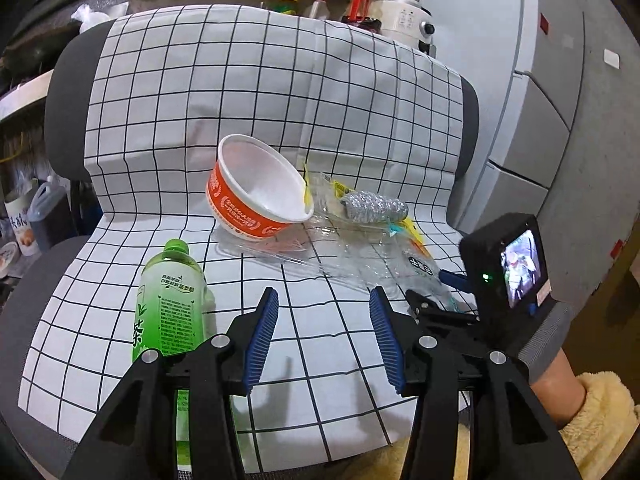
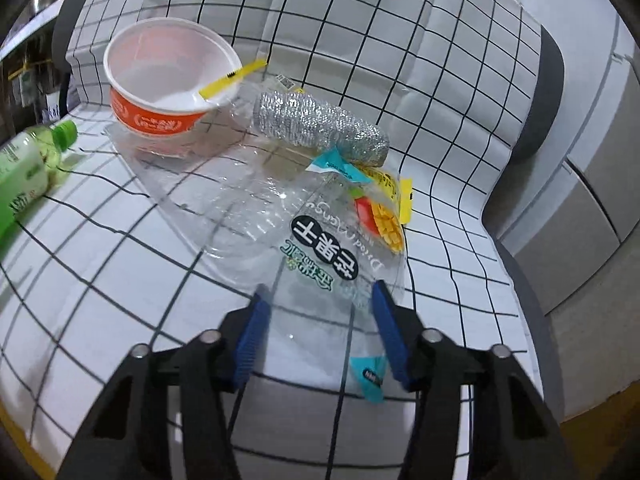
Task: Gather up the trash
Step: 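Grasp the clear plastic bag with the right gripper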
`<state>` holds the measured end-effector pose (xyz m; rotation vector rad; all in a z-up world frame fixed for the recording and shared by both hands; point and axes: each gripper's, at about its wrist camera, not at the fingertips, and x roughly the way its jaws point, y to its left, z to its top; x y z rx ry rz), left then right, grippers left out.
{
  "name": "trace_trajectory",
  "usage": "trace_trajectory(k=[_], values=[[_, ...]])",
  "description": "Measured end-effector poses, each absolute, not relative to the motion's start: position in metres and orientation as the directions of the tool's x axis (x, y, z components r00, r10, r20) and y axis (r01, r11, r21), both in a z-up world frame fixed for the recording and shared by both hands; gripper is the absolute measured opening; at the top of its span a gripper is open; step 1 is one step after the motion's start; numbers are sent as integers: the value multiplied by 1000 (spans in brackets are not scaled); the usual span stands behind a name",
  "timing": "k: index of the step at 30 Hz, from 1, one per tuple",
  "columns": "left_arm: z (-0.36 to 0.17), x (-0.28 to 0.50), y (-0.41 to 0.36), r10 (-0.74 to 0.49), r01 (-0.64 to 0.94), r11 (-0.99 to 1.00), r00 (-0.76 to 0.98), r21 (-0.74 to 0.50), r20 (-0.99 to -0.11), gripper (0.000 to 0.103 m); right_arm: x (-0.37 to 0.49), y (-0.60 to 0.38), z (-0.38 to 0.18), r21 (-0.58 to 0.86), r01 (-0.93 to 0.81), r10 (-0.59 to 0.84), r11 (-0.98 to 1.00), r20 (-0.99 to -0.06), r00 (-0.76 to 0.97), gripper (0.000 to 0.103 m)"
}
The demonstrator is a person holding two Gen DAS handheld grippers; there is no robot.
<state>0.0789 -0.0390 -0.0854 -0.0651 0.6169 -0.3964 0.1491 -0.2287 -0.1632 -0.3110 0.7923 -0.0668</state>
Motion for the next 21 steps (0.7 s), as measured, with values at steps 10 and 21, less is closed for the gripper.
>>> trace_trajectory(k=[10,21], values=[[-81,90,-84,-390,402,909,730,-108,-561,49,95,-279,-117,-86,-19,-38,996,-611,790,2],[-90,155,-143,-404,419,900,699,-120,-590,49,56,-335,-90,126,7,61,992,-525,849,2]])
